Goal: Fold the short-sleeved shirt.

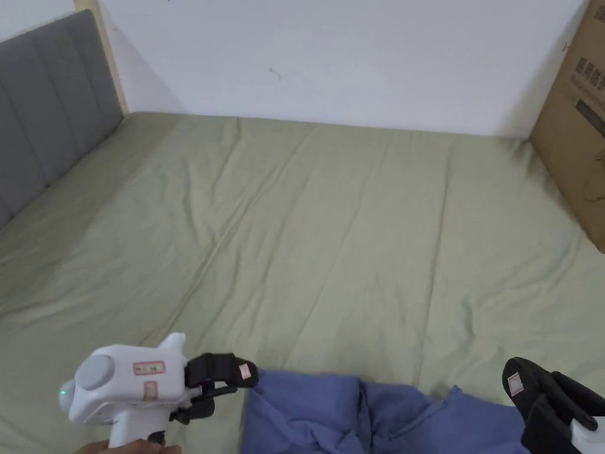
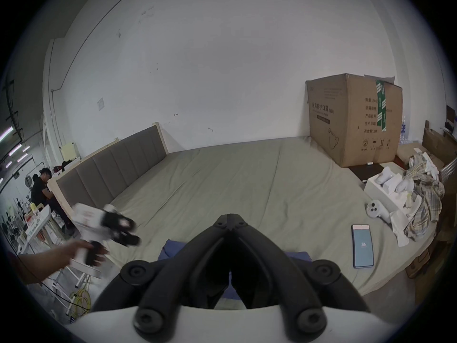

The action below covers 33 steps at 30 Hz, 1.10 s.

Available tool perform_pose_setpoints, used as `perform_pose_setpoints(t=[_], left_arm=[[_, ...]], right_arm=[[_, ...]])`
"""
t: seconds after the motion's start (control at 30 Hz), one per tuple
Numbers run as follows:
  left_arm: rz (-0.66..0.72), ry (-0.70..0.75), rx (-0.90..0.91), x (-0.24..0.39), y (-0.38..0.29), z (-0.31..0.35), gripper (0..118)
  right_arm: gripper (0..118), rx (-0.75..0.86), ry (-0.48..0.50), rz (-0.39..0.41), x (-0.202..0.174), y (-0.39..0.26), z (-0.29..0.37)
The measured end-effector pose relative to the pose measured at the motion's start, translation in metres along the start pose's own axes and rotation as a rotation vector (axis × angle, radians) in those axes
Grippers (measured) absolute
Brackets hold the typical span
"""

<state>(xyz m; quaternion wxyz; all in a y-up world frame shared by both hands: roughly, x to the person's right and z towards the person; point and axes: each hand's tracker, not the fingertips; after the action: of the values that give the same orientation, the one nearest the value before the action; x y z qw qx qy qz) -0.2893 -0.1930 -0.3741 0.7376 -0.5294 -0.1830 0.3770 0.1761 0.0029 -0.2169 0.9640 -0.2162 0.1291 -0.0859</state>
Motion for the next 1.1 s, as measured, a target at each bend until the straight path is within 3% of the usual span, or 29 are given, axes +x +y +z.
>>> perform_pose_setpoints(t=[0.27,0.37,0.4,0.43,0.47,0.5,0.7,0.83,1.1], left_arm=[[-0.004,-0.056,-0.051,-0.007,0.001,-0.045,118],[0.041,-0.201,-0.113,-0.007,-0.001,-0.053,114],[0.072,-0.217,-0.133,-0.009,0.0,-0.056,103],[0.08,-0.187,-0.132,-0.012,0.0,-0.059,74],[0.069,-0.129,-0.131,-0.016,0.001,-0.063,25],[0.075,-0.121,-0.104,-0.019,-0.001,-0.062,12],[0.03,-0.142,-0.117,-0.021,0.009,-0.039,11],[0.034,-0.151,-0.087,-0.023,0.028,0.009,11],[-0.09,0.287,0.029,-0.038,0.072,0.15,11]], right_arm=[[0,-0.031,-0.001,-0.016,0.006,-0.005,-0.002],[0,-0.04,0.0,-0.017,0.006,-0.007,-0.006],[0,-0.045,0.001,-0.016,0.005,-0.007,-0.006],[0,-0.048,0.005,-0.02,0.005,-0.007,-0.006],[0,-0.051,0.007,-0.024,0.006,-0.008,-0.006],[0,-0.053,0.009,-0.026,0.006,-0.008,-0.006],[0,-0.047,-0.011,-0.005,0.007,-0.001,-0.001],[0,-0.041,-0.017,0.008,0.005,0.005,0.0],[0,-0.067,0.006,0.017,-0.006,-0.001,-0.009]])
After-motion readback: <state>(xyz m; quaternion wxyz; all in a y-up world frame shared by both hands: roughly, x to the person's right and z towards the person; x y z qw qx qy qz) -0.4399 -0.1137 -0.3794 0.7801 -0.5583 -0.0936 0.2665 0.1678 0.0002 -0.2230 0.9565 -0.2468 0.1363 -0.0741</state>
